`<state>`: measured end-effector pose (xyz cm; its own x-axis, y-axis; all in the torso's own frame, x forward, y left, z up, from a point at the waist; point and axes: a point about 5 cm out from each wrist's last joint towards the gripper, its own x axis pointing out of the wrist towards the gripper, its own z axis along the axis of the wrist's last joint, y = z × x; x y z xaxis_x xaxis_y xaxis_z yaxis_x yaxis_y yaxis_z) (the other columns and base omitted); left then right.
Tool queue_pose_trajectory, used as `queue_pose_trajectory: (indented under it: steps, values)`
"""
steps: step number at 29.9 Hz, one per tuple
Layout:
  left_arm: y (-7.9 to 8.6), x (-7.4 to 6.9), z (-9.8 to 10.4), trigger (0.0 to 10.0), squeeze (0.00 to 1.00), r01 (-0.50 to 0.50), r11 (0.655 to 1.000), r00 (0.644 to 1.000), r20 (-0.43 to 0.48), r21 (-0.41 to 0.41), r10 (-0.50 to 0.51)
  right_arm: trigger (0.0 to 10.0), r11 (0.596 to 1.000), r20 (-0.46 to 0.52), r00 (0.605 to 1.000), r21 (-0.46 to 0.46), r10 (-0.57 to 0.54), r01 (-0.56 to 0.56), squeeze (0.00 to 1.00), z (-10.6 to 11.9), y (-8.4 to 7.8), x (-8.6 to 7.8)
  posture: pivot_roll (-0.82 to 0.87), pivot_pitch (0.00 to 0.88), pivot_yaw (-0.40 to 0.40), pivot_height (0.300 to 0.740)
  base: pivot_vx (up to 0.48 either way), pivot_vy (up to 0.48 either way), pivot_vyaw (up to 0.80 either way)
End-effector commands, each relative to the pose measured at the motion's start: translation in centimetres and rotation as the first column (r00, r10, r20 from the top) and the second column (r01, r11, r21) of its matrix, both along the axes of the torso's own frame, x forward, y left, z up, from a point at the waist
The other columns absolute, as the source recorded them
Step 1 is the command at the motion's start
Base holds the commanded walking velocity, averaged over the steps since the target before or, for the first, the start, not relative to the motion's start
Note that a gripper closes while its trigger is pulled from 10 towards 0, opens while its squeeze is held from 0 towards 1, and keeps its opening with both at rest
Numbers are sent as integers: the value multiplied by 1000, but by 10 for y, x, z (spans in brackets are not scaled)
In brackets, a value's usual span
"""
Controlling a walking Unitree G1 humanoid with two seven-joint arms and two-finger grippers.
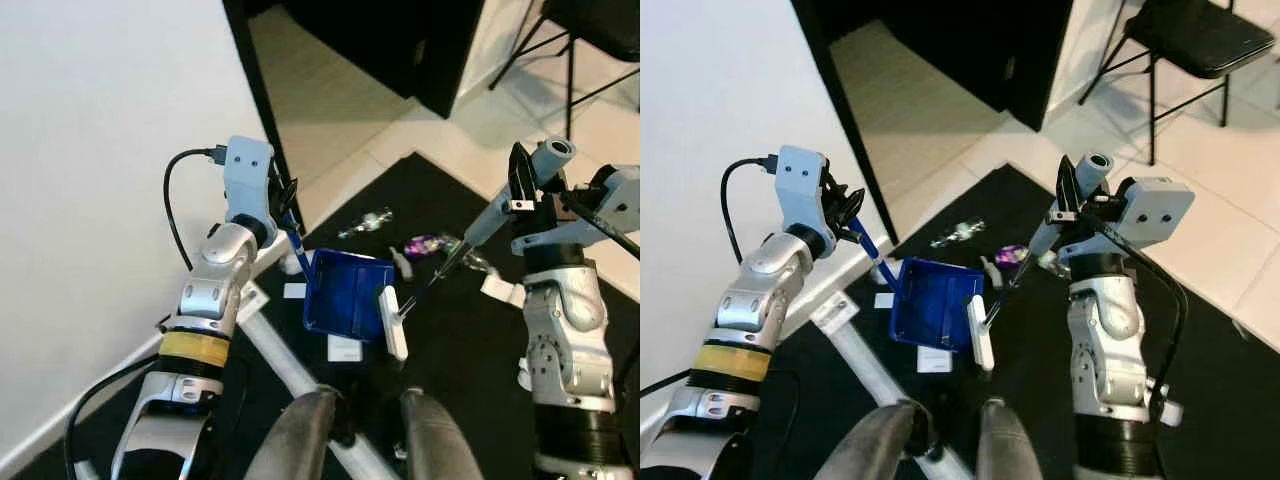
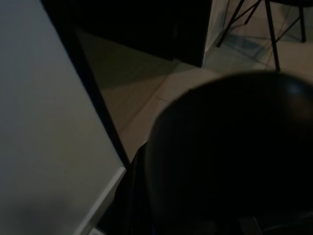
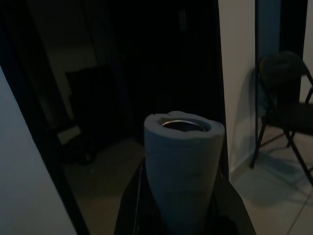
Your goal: Sweep floor
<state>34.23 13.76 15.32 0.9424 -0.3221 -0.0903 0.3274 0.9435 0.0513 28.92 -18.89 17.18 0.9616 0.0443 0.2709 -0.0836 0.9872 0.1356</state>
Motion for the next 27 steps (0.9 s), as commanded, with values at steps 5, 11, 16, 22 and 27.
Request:
queue_pose_trajectory:
  steps: [5,11,16,22,27]
  values:
    - [1,-1,7,10000,0,8,1000,999,39,-10,-8,10000,1000,14,1000,17,11,-12,0,0,4,-2,-80,159,92,740,0,0,0]
    - [0,-2,8,10000,0,14,1000,999,43,-4,-14,10000,1000,13,1000,17,10,-11,0,-1,4,-1,-79,160,94,740,0,0,0]
    - [0,-2,8,10000,0,14,1000,999,45,2,-14,10000,1000,12,1000,18,13,-13,0,-1,4,-1,-79,161,94,740,0,0,0]
    - [2,-1,5,10000,0,-6,1000,999,45,23,4,10000,1000,8,1000,18,14,-14,0,-3,4,-2,-79,163,94,740,0,0,0]
    - [9,1,-1,10000,0,-44,995,999,35,87,41,10000,1000,6,1000,17,13,-14,0,-3,4,-2,-81,168,94,740,0,0,0]
